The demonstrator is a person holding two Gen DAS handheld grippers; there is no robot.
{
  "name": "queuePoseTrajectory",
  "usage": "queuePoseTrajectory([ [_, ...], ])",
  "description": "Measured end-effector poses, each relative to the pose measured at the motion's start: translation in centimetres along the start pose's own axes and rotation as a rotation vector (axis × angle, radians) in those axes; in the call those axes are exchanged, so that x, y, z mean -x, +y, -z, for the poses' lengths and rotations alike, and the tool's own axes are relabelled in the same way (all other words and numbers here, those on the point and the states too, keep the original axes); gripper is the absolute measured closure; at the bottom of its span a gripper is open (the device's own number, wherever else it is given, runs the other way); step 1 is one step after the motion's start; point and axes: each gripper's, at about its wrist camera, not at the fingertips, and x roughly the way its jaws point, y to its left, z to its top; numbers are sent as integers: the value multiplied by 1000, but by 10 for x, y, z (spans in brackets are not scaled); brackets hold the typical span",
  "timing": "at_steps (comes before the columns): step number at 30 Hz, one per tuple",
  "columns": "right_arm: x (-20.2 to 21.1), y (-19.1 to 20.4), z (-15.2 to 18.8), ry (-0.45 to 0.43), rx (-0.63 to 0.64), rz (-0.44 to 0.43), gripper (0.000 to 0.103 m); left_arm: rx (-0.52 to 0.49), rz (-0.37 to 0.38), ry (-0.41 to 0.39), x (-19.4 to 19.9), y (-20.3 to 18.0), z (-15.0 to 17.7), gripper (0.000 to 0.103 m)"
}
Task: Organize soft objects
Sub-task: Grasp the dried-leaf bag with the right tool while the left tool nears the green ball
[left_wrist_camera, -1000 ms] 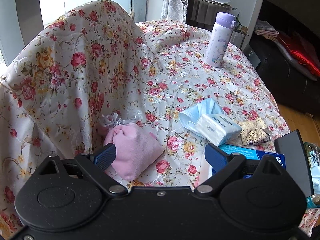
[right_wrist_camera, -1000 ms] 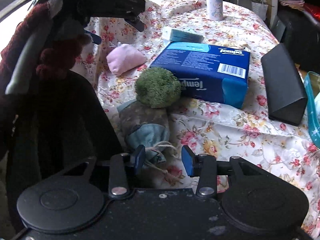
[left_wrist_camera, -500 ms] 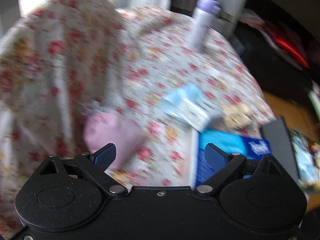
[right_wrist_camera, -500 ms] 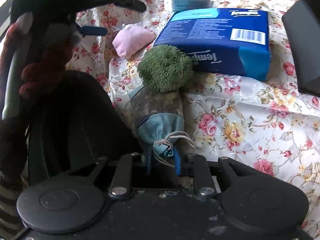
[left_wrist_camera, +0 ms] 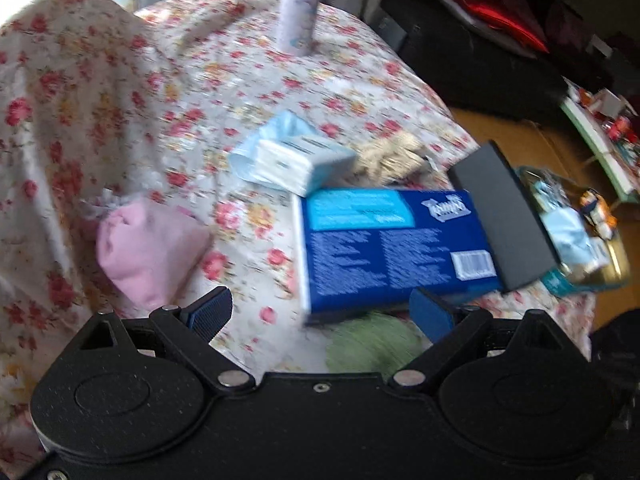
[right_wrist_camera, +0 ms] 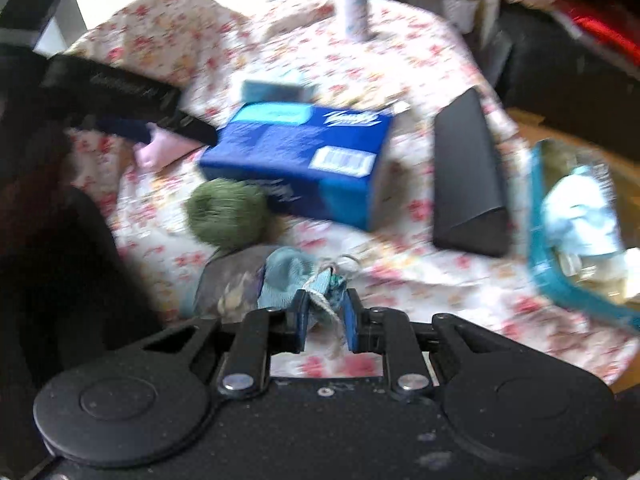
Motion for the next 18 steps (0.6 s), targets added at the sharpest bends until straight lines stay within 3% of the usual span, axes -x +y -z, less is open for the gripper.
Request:
queuePoseTrajectory([
  [2,3,-7,-2,-21,-17,54,96,-9,1,21,-3,-4,1,11],
  [4,7,-13,-1,-53,-51,57,87,-20,-9,41,-5,-8,3,11],
  [5,8,-13,-1,-71,-68,52,66,-25,-12,50,-6,-10,3,11],
  [6,11,-12,0,-86,-72,42,34,-26,-16,62,-8,-11,3,11],
  [8,17,-5,4,-125,-57,34,3,-22,-31,92,-13,-11,3,11],
  [11,17,13,9,-180,-24,57,0,-17,-39,149,-24,-11,1,11],
  [18,-23,48,4,-56,54,23,0,-5,-26,211,-36,-9,-2,11],
])
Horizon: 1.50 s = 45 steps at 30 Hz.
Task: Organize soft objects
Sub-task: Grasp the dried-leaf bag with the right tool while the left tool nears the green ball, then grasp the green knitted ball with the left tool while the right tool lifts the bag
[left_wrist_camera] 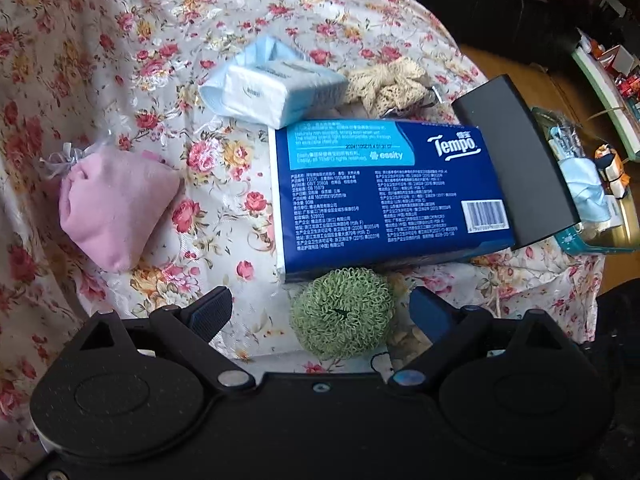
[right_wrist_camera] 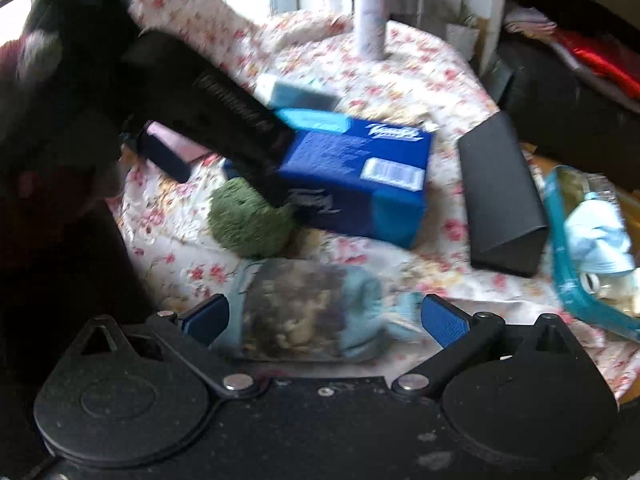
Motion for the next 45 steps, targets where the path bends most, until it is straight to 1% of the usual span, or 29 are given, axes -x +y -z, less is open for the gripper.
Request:
queuePoseTrajectory([
  [3,-8,7,-6,12,11,-33,0,-21,-16,11,-4,-5,-1,11],
  [7,-21,6,-17,82,-29,-80,0,-50,-27,30,-11,-14,-3,11],
  [8,-23,6,-19,89,-39,-82,0,-57,-30,39,-13,-16,-3,11],
  [10,-29,4,-21,105,-53,-54,0,-81,-36,57,-19,-22,-4,11],
  [11,-33,3,-22,123,-46,-50,4,-103,-44,63,-21,-28,-3,11],
  [12,-34,3,-22,132,-35,-44,20,-117,-51,66,-23,-31,-2,11],
  [13,-33,4,-23,130,-6,-17,26,-134,-60,69,-25,-36,-1,11],
  [14,-31,6,-23,128,34,1,31,-146,-66,69,-26,-39,0,11],
  [15,-28,7,-21,126,61,-4,37,-152,-68,70,-27,-41,1,11],
  [16,-23,7,-20,122,74,-12,40,-157,-66,73,-29,-43,2,11],
  [17,-19,6,-18,116,84,-24,48,-159,-63,79,-30,-44,2,11],
  [18,-15,5,-17,114,91,-37,49,-160,-61,84,-31,-45,2,12],
  [20,-6,2,-12,108,90,-27,49,-153,-58,99,-34,-42,0,14],
  [21,-4,1,-11,111,90,-20,49,-146,-52,109,-35,-41,0,22],
  [22,-2,-2,-8,117,88,-13,49,-138,-49,116,-36,-40,-1,28],
  [23,0,-6,-5,116,80,-10,49,-131,-53,118,-37,-39,-1,39],
  [24,3,-10,-2,109,67,-2,49,-124,-57,121,-38,-38,-1,45],
  [25,6,-12,1,105,59,6,49,-116,-50,124,-39,-37,-1,45],
  [28,13,-20,7,86,31,40,49,-122,-37,94,-32,-39,2,46],
  [31,25,-33,12,45,-13,57,50,-119,-44,54,-24,-39,6,46],
  [34,37,-47,12,0,-64,53,50,-110,-5,-2,-12,-37,11,46],
  [36,45,-55,12,-25,-91,55,50,-98,39,-40,-4,-34,14,46],
  [38,52,-62,12,-43,-106,53,50,-94,67,-75,4,-35,14,46],
  [43,56,-77,11,-69,-143,69,50,-79,108,-150,16,-33,17,46],
  [45,58,-83,12,-74,-159,67,50,-73,109,-179,21,-35,19,46],
])
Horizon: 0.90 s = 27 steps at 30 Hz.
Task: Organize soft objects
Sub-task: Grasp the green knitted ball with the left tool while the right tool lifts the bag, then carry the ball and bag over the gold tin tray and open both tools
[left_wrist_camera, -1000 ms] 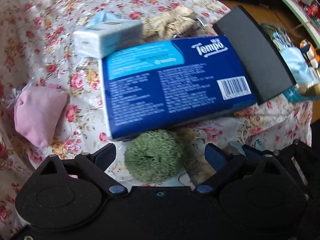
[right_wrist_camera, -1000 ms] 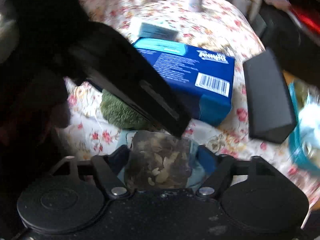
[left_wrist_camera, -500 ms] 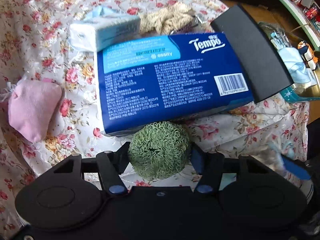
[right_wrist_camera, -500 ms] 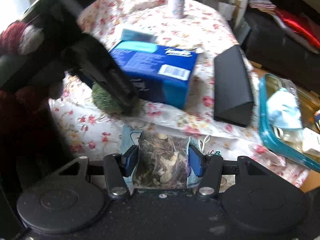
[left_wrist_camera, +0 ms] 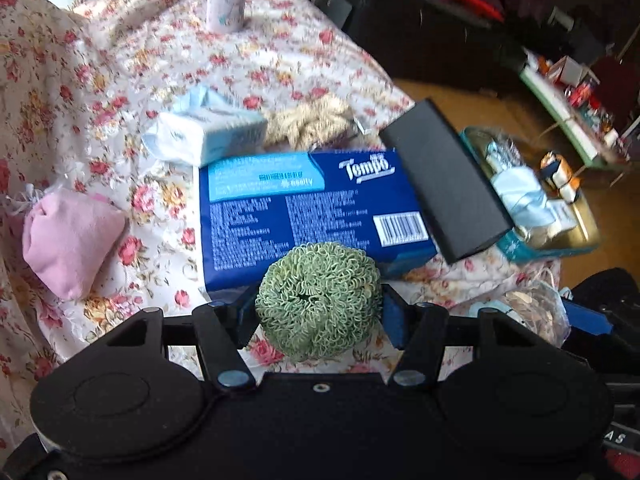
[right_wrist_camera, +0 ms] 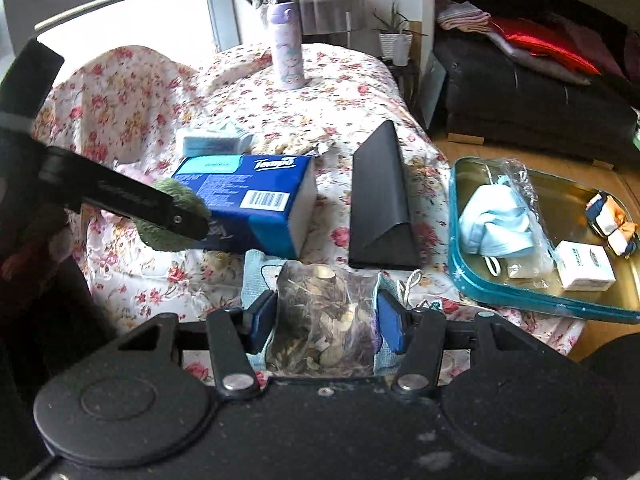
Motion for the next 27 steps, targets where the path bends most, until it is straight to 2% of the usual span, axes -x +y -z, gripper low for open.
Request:
queuePoseTrajectory([
  [9,13,-31,-3,-60,-77,0,50,113,36,-116,17,19,1,46],
  [14,21,-64,-10,-138,-158,43,50,130,-4,-162,22,18,1,46],
  [22,10,-130,-19,-254,-274,243,50,75,-67,-170,24,-3,-2,46],
  [27,-7,-170,-27,-290,-344,345,50,47,-61,-159,26,-33,-16,46],
])
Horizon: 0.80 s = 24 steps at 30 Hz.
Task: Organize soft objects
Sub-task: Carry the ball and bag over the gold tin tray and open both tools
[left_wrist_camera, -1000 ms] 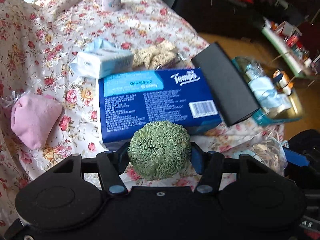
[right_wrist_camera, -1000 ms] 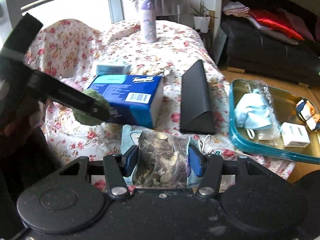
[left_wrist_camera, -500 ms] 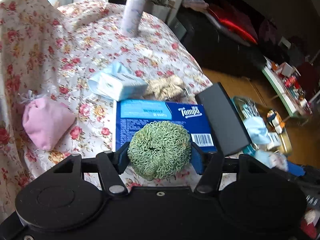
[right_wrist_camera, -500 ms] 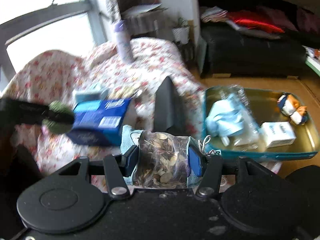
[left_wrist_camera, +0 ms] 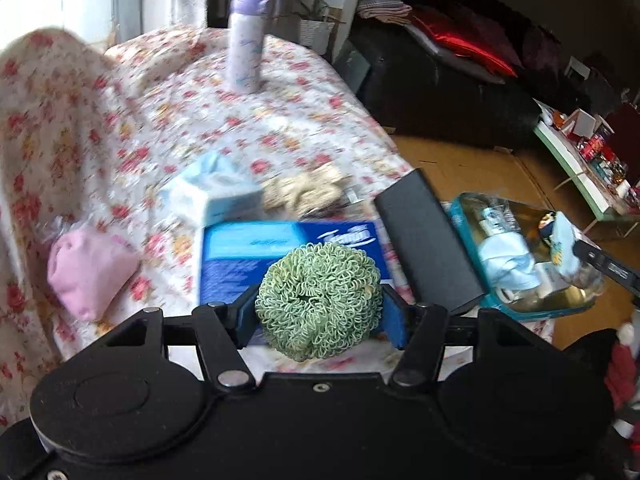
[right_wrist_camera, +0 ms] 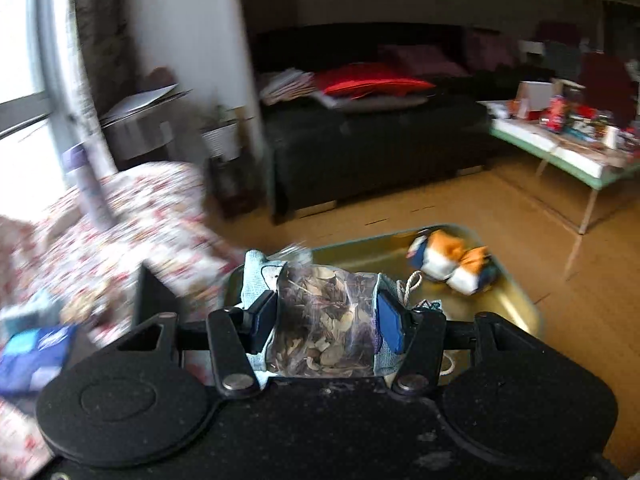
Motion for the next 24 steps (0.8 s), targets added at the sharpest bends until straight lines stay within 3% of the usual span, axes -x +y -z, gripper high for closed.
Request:
queuePoseTrajectory([
  [8,-32,-46,-8,-30,-195,178,50,-106,70,-14,-10,-88,-49,46],
  [17,-35,-73,-8,-57,-298,222,49,-195,130,59,-71,-188,-77,46],
  [24,-43,-68,-5,-33,-279,270,49,-218,116,140,-119,-236,-89,45],
])
